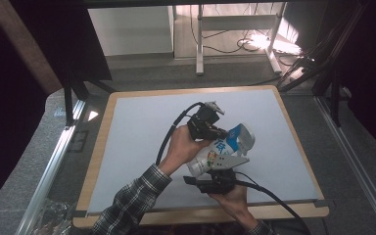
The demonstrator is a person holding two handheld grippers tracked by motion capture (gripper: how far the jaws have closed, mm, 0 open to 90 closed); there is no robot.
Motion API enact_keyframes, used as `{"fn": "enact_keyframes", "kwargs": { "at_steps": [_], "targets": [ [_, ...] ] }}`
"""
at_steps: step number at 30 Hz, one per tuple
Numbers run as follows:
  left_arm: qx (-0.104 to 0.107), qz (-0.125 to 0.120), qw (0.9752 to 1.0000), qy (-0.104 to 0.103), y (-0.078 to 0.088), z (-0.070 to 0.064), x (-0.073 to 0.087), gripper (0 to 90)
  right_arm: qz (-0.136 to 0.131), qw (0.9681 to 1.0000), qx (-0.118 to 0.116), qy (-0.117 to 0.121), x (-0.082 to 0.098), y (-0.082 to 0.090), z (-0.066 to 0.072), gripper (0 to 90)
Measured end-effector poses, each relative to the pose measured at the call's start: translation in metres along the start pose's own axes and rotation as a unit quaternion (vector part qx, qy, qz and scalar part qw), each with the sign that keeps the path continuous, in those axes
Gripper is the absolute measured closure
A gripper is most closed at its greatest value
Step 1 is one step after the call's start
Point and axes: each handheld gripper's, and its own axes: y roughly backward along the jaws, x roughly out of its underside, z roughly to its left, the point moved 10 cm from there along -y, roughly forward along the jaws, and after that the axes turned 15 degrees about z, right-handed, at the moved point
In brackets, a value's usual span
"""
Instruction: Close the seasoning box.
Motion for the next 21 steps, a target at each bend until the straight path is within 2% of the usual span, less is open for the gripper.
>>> {"fn": "enact_keyframes", "kwargs": {
  "at_steps": [21],
  "targets": [
    [0.000,0.005,1.0000,0.001,-0.0001,0.0012,-0.0014,88.5,-0.004,1.0000,-0.002,-0.002,-0.0019,0.0005,0.0000,54.8]
  ]
}}
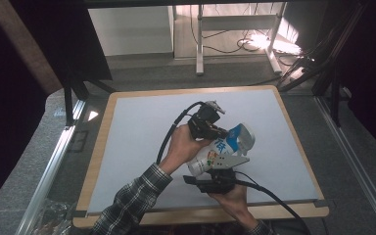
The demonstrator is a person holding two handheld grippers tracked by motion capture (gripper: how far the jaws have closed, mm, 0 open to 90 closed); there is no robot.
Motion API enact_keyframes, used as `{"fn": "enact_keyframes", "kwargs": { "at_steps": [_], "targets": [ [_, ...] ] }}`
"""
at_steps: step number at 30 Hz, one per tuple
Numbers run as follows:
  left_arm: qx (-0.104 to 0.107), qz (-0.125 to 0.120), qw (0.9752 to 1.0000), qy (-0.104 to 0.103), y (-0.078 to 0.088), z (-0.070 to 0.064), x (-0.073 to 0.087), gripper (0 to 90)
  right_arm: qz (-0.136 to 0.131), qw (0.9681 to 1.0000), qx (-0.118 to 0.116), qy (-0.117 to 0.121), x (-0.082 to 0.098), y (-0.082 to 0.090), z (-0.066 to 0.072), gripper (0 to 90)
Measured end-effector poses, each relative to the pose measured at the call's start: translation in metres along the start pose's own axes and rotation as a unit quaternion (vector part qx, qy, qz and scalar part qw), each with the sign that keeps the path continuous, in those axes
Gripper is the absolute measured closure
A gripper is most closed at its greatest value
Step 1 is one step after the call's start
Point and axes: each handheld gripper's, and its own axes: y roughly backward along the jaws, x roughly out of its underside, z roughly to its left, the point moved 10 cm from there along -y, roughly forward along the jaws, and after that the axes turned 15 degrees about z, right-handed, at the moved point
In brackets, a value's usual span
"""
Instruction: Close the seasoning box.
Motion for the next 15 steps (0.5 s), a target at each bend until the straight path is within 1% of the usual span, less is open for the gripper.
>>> {"fn": "enact_keyframes", "kwargs": {
  "at_steps": [15],
  "targets": [
    [0.000,0.002,1.0000,0.002,0.0001,0.0007,-0.0007,88.5,-0.001,1.0000,-0.004,-0.003,-0.0011,0.0002,0.0007,54.8]
  ]
}}
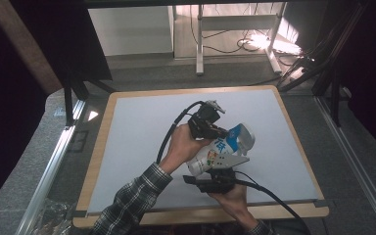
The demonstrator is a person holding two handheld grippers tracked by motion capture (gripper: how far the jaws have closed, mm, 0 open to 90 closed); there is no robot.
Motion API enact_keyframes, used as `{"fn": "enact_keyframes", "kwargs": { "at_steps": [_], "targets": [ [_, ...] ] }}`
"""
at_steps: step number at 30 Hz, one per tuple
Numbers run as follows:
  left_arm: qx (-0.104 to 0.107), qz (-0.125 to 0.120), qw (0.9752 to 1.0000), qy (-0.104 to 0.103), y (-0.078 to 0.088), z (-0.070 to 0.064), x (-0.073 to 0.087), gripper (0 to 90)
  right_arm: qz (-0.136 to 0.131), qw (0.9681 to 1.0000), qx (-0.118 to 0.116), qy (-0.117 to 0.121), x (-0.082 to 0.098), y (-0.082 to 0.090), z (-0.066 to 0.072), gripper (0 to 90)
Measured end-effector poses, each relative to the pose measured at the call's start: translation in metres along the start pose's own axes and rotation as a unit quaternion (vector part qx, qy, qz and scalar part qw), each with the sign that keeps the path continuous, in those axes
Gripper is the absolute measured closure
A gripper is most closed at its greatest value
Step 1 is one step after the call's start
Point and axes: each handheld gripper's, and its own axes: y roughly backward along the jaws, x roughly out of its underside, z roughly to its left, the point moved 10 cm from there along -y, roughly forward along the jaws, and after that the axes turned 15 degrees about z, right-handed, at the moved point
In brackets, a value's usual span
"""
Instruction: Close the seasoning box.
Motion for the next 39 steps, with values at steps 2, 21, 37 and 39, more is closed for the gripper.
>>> {"fn": "enact_keyframes", "kwargs": {
  "at_steps": [2,21,37,39],
  "targets": [
    [-0.001,0.003,1.0000,-0.003,0.0004,0.0006,0.0004,88.5,-0.001,1.0000,0.000,0.001,-0.0003,-0.0001,0.0000,54.8],
    [0.001,0.007,1.0000,0.002,0.0010,0.0007,-0.0003,88.5,-0.004,1.0000,-0.001,0.003,-0.0021,-0.0001,0.0011,54.7],
    [0.002,0.009,1.0000,0.003,0.0004,0.0020,-0.0013,88.5,-0.003,1.0000,-0.003,0.002,-0.0031,0.0000,0.0016,54.5],
    [0.003,0.009,0.9999,0.004,0.0002,0.0020,-0.0016,88.5,-0.003,1.0000,-0.003,0.002,-0.0032,0.0001,0.0017,54.5]
  ]
}}
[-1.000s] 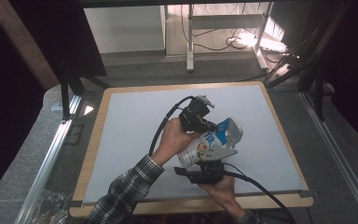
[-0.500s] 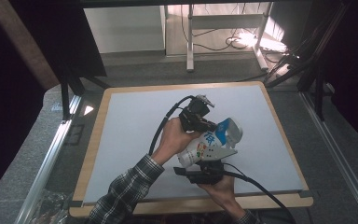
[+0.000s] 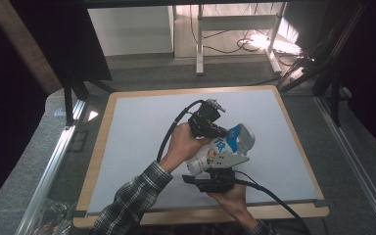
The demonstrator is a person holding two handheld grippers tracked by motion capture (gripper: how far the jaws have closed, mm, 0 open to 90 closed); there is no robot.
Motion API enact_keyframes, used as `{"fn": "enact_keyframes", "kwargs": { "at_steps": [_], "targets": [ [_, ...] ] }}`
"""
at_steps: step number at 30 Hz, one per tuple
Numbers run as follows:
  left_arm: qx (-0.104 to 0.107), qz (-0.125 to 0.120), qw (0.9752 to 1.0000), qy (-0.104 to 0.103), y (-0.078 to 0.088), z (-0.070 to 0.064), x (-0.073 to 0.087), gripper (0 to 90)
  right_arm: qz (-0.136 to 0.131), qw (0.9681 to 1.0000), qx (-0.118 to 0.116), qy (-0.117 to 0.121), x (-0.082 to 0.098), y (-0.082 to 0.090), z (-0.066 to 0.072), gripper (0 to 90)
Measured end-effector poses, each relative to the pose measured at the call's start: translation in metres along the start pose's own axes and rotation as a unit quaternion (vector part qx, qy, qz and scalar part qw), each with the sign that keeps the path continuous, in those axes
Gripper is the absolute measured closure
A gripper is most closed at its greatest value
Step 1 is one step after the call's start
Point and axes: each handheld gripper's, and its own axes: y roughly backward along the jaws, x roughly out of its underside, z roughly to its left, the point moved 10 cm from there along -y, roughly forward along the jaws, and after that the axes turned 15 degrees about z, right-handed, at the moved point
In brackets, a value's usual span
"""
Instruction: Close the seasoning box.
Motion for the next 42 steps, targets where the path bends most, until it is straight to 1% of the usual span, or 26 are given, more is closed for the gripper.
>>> {"fn": "enact_keyframes", "kwargs": {
  "at_steps": [11,12,16,17,18,21,28,42],
  "targets": [
    [0.001,0.003,1.0000,-0.002,-0.0003,0.0003,-0.0007,88.5,-0.001,1.0000,0.000,0.000,-0.0007,-0.0001,0.0000,54.4],
    [0.000,0.006,1.0000,-0.005,0.0000,0.0008,-0.0002,88.5,-0.001,1.0000,0.000,0.000,-0.0008,-0.0001,0.0000,54.4],
    [0.000,0.006,1.0000,-0.004,-0.0002,0.0007,-0.0006,88.5,-0.002,1.0000,0.000,-0.001,-0.0011,-0.0001,0.0001,54.4],
    [0.001,0.004,1.0000,0.000,-0.0005,0.0002,-0.0013,88.5,-0.002,1.0000,0.000,-0.001,-0.0011,-0.0001,0.0001,54.4],
    [0.000,0.007,1.0000,-0.004,-0.0002,0.0007,-0.0007,88.5,-0.002,1.0000,0.000,-0.001,-0.0012,-0.0001,0.0001,54.4],
    [0.000,0.007,1.0000,-0.004,-0.0004,0.0007,-0.0008,88.5,-0.002,1.0000,-0.001,-0.002,-0.0014,0.0001,0.0007,54.4],
    [0.002,0.006,1.0000,0.000,-0.0008,0.0006,-0.0016,88.5,-0.003,1.0000,-0.001,0.000,-0.0021,0.0000,0.0008,54.3],
    [0.003,0.006,1.0000,0.000,-0.0011,0.0007,-0.0019,88.5,-0.004,1.0000,0.000,-0.001,-0.0027,-0.0004,0.0017,53.6]
  ]
}}
